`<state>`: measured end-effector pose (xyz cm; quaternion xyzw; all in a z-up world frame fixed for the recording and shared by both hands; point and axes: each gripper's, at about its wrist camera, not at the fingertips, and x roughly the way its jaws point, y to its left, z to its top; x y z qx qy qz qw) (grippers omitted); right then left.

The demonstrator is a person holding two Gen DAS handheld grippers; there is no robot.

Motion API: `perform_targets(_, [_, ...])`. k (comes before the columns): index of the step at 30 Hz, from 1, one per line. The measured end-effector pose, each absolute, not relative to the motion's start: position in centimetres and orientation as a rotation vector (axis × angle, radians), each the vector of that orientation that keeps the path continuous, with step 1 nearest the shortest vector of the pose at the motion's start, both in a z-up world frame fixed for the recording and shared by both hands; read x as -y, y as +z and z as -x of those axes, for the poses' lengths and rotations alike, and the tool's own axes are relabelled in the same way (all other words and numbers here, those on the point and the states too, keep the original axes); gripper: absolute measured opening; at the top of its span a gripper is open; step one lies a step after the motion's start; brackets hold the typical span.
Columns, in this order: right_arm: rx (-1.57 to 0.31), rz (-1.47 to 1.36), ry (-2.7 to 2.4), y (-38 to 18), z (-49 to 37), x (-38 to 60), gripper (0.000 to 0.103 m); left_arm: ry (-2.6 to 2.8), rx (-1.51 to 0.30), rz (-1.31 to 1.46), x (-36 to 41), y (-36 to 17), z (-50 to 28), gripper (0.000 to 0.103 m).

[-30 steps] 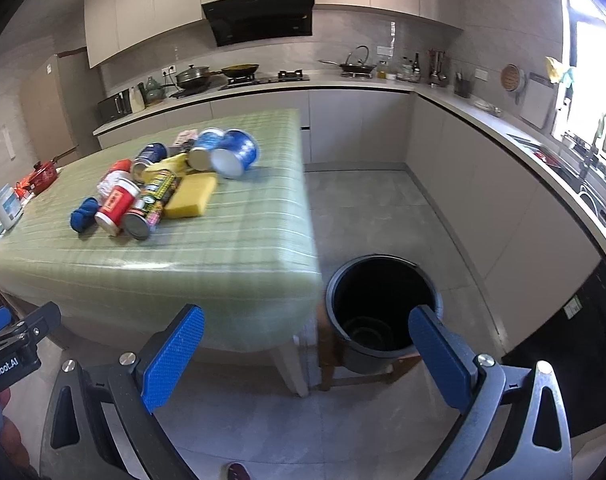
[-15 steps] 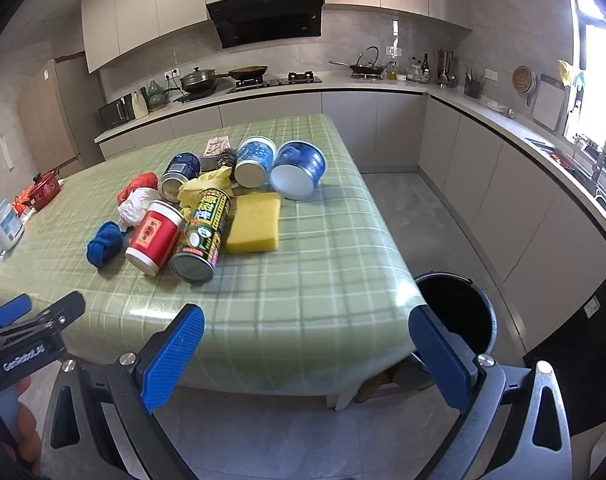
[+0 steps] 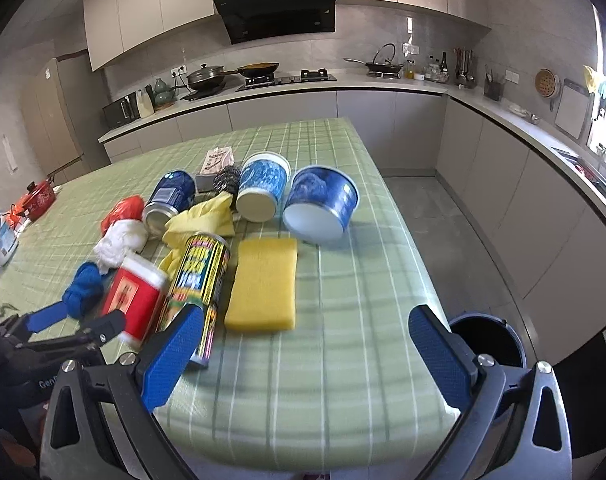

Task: Collect trash
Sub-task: 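Move both tools toward the trash items on the green table, then grasp the red paper cup with left tool while right tool grasps the coconut-juice can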

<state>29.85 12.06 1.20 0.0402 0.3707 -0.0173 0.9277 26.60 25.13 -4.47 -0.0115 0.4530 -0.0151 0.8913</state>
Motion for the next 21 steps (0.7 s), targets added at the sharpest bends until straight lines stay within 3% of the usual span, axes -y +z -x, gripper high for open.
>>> perform_targets(5, [-0.789,-0.084,-0.056,0.5,-32.0,-12.3,0.103,-0.076,-0.999,0.024,-25.3,-6.2,-28.8,0.090])
perform_targets(10, [-0.804,-0.099,-0.099,-0.1,-33.1,-13.3,0.103,-0.136,-1.037,0.019,-26.7,-7.3,-30.1,0.071])
perform_targets(19, [-0.851,-0.148,-0.070,-2.0,-36.0,-18.2,0.103,-0.238,-1.002,0.020,-30.5,-6.5,-29.0,0.061])
perform_targets(21, [-0.863,-0.144,-0.054,-2.5,-36.6,-19.4,0.094,-0.240,-0.993,0.027,-31.5,-6.2,-28.8,0.059])
